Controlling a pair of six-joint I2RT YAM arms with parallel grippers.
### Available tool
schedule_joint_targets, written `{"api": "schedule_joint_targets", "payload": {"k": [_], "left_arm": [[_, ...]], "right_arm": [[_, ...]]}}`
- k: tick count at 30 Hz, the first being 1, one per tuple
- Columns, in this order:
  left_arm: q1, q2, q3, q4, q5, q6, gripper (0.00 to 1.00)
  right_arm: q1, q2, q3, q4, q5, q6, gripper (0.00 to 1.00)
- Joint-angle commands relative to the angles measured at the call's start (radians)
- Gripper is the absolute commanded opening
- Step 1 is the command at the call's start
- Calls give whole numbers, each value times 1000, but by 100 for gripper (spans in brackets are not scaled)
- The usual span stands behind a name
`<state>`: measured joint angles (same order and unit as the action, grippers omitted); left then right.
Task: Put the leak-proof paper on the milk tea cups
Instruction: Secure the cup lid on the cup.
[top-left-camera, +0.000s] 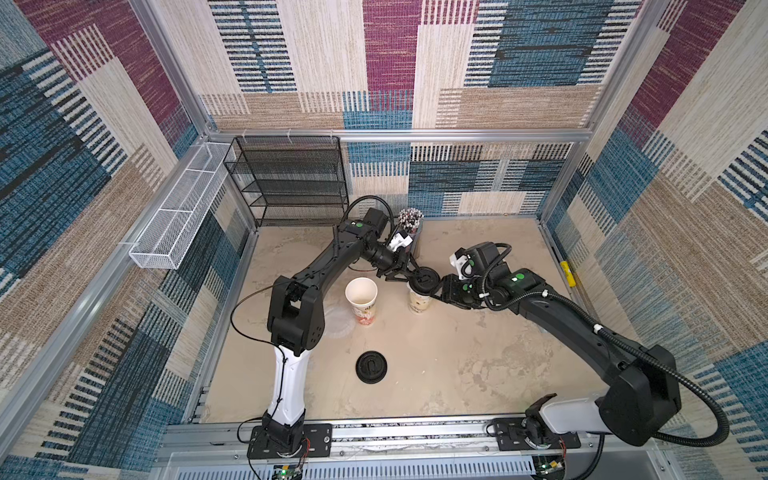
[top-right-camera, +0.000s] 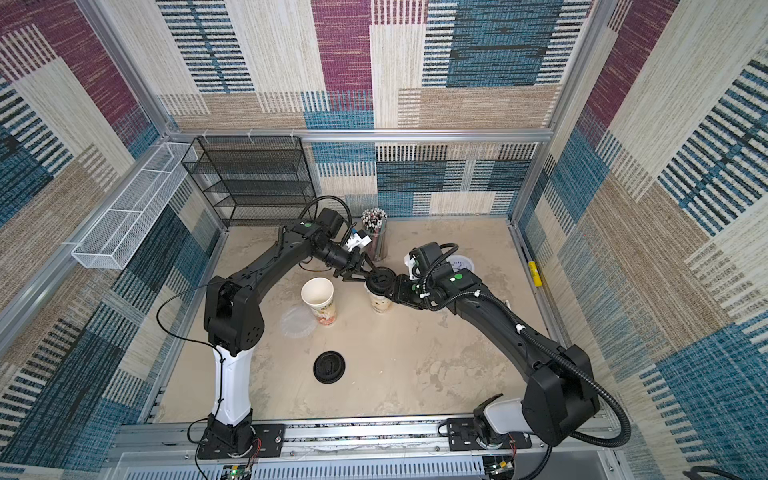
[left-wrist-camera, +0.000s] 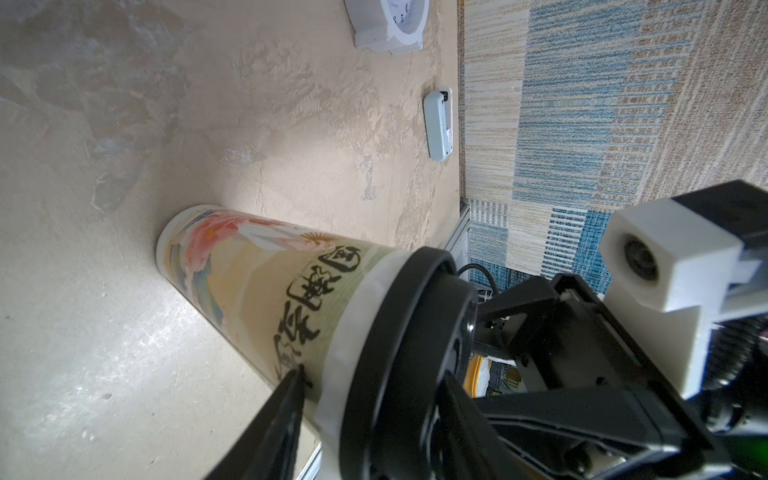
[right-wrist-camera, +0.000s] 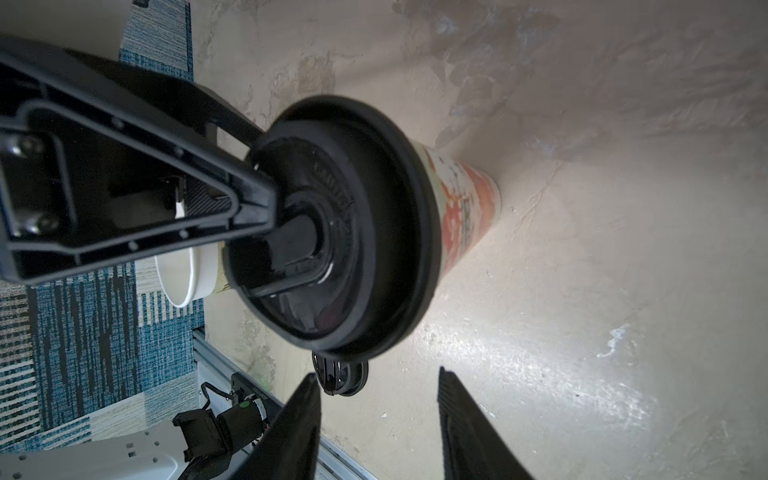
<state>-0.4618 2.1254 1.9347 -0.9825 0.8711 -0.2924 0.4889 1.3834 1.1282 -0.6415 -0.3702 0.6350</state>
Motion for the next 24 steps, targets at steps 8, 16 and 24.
{"api": "schedule_joint_targets", "payload": {"k": [8, 16, 24], "left_arm": [[-3, 19, -25, -120, -215, 52, 52], [0, 24, -37, -119, -234, 57, 51], [5, 30, -44, -120, -244, 60, 50]], "right_arm": [[-1, 50, -14, 78, 5, 12, 50], [-1, 81, -32, 17, 129, 17, 50], [-1, 104, -51, -24, 207, 23, 50]]}}
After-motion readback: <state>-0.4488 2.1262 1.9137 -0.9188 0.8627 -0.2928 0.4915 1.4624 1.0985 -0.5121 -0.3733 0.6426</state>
